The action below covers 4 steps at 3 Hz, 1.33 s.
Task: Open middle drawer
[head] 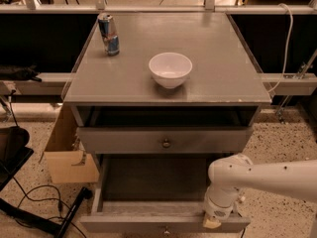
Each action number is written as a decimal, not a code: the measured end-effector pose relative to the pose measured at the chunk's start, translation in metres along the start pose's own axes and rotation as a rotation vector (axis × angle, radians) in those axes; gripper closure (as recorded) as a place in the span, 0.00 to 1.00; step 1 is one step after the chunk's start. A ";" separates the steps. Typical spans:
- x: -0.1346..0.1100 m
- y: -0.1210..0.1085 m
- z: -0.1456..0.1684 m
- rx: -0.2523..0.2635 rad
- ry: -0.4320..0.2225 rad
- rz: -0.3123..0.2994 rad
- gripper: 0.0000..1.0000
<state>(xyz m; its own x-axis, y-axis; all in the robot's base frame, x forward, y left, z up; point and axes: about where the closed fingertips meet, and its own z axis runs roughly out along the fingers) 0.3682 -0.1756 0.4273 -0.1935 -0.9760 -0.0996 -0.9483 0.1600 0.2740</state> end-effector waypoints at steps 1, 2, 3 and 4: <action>0.000 0.000 0.000 0.000 0.000 0.000 0.61; 0.000 0.000 0.000 0.000 0.000 0.000 0.30; 0.000 0.000 0.000 0.000 0.000 0.000 0.06; -0.006 0.023 -0.048 0.078 -0.057 -0.033 0.00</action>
Offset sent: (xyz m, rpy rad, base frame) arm 0.0000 0.0000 0.0000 0.0000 0.0000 0.0000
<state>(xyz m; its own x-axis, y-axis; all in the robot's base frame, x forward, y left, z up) 0.3597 -0.1737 0.4803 -0.1739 -0.9713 -0.1621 -0.9707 0.1413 0.1944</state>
